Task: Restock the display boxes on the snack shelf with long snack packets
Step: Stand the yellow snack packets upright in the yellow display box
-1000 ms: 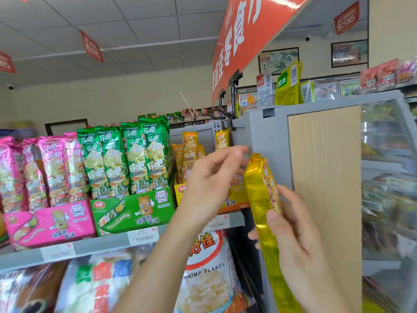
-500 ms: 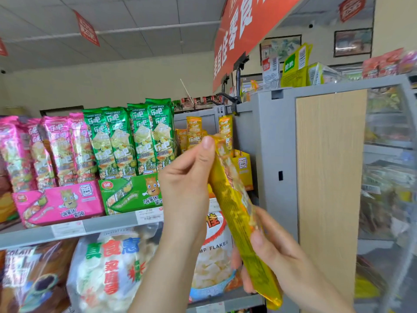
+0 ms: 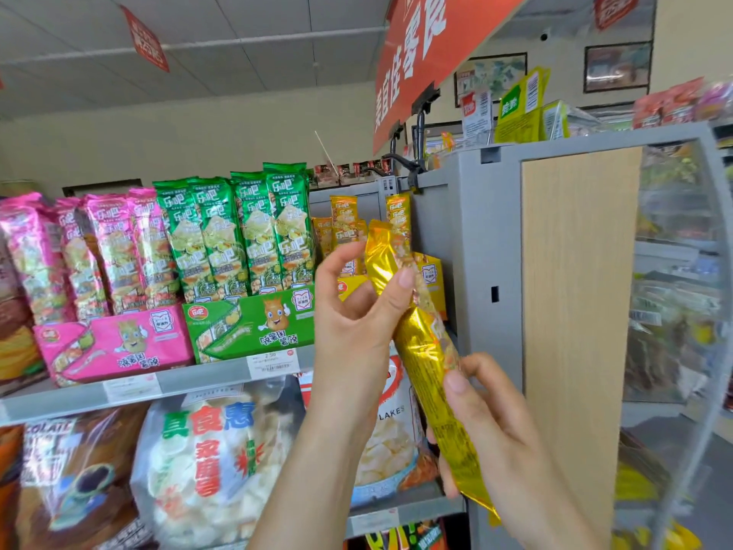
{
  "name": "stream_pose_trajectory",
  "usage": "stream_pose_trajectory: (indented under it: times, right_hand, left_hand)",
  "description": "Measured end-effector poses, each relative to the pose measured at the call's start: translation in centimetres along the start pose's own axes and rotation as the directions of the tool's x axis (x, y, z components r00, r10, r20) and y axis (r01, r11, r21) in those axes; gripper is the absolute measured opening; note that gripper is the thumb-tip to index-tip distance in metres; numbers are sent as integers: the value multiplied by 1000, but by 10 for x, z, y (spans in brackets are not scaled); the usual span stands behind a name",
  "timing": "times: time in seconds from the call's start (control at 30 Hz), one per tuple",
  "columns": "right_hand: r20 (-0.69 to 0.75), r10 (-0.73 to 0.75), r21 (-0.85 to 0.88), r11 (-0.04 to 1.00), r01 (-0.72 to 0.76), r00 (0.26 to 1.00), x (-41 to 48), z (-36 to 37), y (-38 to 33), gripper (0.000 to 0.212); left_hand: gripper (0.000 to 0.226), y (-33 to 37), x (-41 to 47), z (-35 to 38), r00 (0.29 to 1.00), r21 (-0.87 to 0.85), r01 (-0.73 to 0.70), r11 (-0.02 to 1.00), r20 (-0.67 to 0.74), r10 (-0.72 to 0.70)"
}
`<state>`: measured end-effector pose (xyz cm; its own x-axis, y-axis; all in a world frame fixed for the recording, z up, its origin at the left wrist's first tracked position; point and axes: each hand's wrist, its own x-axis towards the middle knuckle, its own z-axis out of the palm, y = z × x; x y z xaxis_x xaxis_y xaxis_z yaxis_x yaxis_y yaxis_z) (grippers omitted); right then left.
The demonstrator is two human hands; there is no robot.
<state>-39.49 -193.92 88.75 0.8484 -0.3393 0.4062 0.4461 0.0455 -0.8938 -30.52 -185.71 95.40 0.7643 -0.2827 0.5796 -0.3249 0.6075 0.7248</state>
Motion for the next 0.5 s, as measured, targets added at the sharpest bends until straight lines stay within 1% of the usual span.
stream_pose_trajectory:
  times: [0.07, 0.1, 0.13, 0.2, 0.27, 0.33, 0.4, 0.47, 0.5]
  right_hand:
    - [-76, -58, -125, 991, 48, 995, -2, 2, 1, 41]
    - [-113, -106, -196, 977, 82, 988, -2, 3, 1, 41]
    - [-146, -166, -280, 952, 120, 975, -2, 4, 2, 41]
    - [-171, -296, -431, 880, 199, 940, -2, 4, 3, 37]
    - [-159, -365, -518, 822, 237, 917, 0, 3, 5, 31]
    - [-149, -382, -568, 788, 238, 912, 2, 1, 9, 31]
    - [-126, -425, -630, 732, 259, 896, 5, 1, 15, 38]
    - [-82, -468, -697, 658, 285, 880, 7, 0, 18, 44]
    - [-59, -474, -712, 636, 296, 878, 8, 0, 21, 46]
  left_hand:
    - [53, -1, -4, 1, 1000, 28, -21, 999, 5, 21]
    - [50, -2, -6, 2, 999, 56, -32, 998, 3, 32]
    - [47, -3, -8, 2, 999, 96, -42, 994, -4, 42]
    - [52, -5, -13, 1, 998, 183, -43, 982, -26, 49]
    - [60, -9, -17, -1, 998, 214, -29, 976, -50, 40]
    - [62, -14, -22, -4, 994, 229, -29, 973, -97, 52]
    - [61, -21, -26, -5, 979, 253, -34, 967, -188, 83]
    - [55, -29, -29, -6, 958, 276, -31, 961, -266, 107]
    - [51, -33, -31, -7, 948, 289, -31, 957, -296, 120]
